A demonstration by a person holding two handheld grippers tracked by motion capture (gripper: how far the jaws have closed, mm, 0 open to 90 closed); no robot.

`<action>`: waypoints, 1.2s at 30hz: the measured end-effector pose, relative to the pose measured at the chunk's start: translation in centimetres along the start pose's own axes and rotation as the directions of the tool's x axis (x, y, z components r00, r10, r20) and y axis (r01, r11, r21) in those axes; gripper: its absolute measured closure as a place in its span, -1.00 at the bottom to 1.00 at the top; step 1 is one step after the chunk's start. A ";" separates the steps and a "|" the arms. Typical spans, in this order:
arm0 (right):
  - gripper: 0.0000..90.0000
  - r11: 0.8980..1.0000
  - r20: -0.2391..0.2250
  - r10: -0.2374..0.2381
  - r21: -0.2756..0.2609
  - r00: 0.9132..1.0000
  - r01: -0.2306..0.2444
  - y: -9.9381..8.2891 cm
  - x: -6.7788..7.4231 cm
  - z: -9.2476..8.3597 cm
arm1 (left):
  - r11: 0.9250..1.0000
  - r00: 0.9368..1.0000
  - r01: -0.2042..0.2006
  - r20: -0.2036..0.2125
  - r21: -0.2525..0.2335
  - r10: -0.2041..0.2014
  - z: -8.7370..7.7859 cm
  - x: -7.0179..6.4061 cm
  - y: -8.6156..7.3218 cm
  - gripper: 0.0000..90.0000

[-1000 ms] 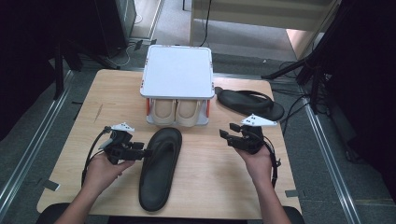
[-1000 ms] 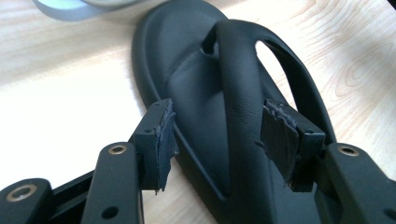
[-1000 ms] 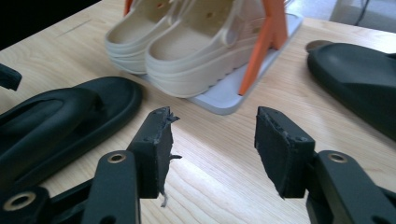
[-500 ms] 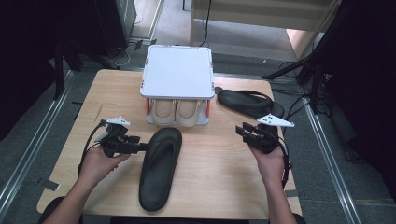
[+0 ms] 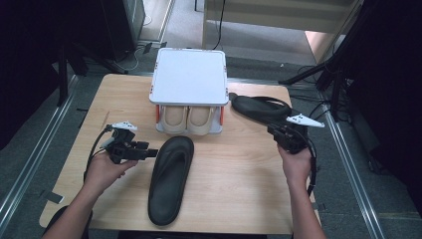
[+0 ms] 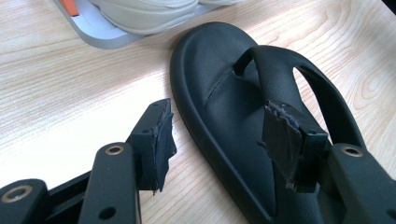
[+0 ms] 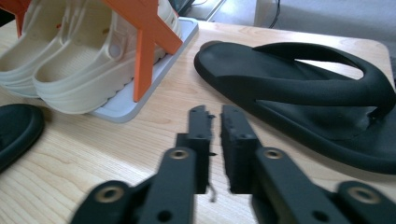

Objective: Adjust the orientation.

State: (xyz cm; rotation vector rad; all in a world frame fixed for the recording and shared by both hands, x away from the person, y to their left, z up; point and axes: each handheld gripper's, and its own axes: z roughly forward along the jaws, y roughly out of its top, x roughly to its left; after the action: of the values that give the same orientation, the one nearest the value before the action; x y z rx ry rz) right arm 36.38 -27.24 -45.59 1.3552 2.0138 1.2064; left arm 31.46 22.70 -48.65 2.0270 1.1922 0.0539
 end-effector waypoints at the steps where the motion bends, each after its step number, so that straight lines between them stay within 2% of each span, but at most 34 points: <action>1: 0.98 1.000 0.003 -0.006 0.007 1.000 0.006 0.1 -0.3 0.3 | 1.000 1.000 0.002 0.003 0.001 -0.002 0.0 0.0 0.0 -0.03; 4: 1.00 1.000 0.007 -0.008 0.023 1.000 0.008 0.5 -1.2 1.2 | 1.000 1.000 0.000 -0.003 0.000 0.000 -0.1 0.2 0.0 -0.03; 9: 1.00 1.000 0.032 0.008 0.011 0.999 -0.009 0.9 -2.1 2.6 | 1.000 1.000 -0.001 -0.012 -0.015 0.001 -0.4 0.3 -0.2 -0.03; 15: 1.00 0.997 0.062 0.074 -0.008 0.995 -0.074 0.4 -3.6 4.2 | 0.999 1.000 -0.007 -0.025 -0.032 0.006 -0.9 0.6 -0.5 -0.03; 22: 1.00 0.996 0.091 0.094 -0.001 0.991 -0.095 0.1 -4.7 5.4 | 0.999 0.999 -0.015 -0.040 -0.040 0.014 -1.2 0.6 -1.2 -0.03; 31: 1.00 0.991 0.119 0.122 0.047 0.985 -0.129 -1.0 -6.0 6.7 | 0.999 0.999 -0.019 -0.052 -0.044 0.016 -1.6 0.6 -1.9 -0.03; 33: 1.00 0.990 0.130 0.112 0.071 0.985 -0.122 -1.3 -6.3 7.2 | 0.998 0.998 -0.026 -0.063 -0.051 0.023 -1.7 0.6 -2.1 -0.03; 36: 1.00 0.989 0.134 0.115 0.079 0.984 -0.126 -1.4 -6.4 7.7 | 0.998 0.997 -0.020 -0.071 -0.063 0.015 -1.8 0.6 -2.2 -0.03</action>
State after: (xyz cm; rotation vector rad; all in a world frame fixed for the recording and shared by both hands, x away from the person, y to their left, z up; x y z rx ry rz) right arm 44.06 -29.91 -51.53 1.5755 1.9376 1.0616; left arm 29.47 24.80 -48.93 1.9943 1.2010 0.1707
